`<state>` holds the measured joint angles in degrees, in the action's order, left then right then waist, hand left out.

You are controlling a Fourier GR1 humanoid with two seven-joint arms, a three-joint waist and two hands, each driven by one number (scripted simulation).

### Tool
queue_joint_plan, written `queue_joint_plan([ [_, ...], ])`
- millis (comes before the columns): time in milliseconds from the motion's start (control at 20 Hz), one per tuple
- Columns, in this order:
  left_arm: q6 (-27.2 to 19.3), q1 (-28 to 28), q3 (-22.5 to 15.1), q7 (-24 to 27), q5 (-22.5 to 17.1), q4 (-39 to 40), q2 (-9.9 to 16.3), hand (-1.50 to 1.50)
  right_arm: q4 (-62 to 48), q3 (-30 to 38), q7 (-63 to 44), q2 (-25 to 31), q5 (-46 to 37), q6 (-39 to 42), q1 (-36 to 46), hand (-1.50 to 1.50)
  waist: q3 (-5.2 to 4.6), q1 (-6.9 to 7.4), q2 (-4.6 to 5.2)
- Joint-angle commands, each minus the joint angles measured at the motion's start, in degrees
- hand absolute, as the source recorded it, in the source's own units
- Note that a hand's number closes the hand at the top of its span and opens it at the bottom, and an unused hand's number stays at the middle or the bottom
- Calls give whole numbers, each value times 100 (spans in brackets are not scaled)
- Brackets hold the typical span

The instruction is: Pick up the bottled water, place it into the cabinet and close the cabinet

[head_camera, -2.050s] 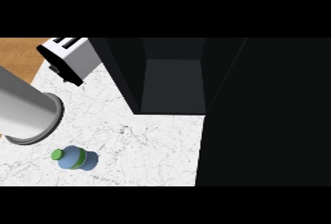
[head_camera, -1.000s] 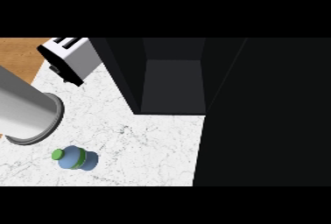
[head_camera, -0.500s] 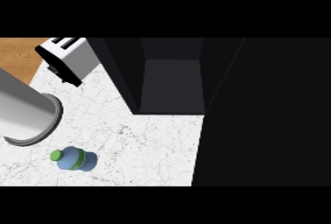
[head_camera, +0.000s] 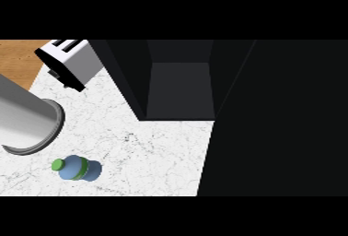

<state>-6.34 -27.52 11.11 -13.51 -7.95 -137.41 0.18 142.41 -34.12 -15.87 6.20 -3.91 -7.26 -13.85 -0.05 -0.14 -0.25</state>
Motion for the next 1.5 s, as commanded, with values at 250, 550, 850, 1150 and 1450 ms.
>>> queue_joint_plan([
  [250,168,405,378,1018,-86,1512,39,-150,811,-327,-498,218,-813,-296,41,-150,-8,-28,0],
  [550,-20,595,-96,1165,342,2029,-17,-150,458,-374,-628,142,-942,-476,579,-150,-3,-18,13],
  [850,328,887,110,1797,191,3078,-11,-150,826,-452,-542,504,-790,-536,148,-150,-2,-41,8],
  [1150,113,690,-307,2714,227,3848,-17,-150,809,-782,-575,466,-1054,-856,90,-150,-3,-21,4],
  [1450,359,1266,71,2748,15,4557,138,-150,882,-856,-171,814,-1007,-902,-234,-150,0,-48,3],
])
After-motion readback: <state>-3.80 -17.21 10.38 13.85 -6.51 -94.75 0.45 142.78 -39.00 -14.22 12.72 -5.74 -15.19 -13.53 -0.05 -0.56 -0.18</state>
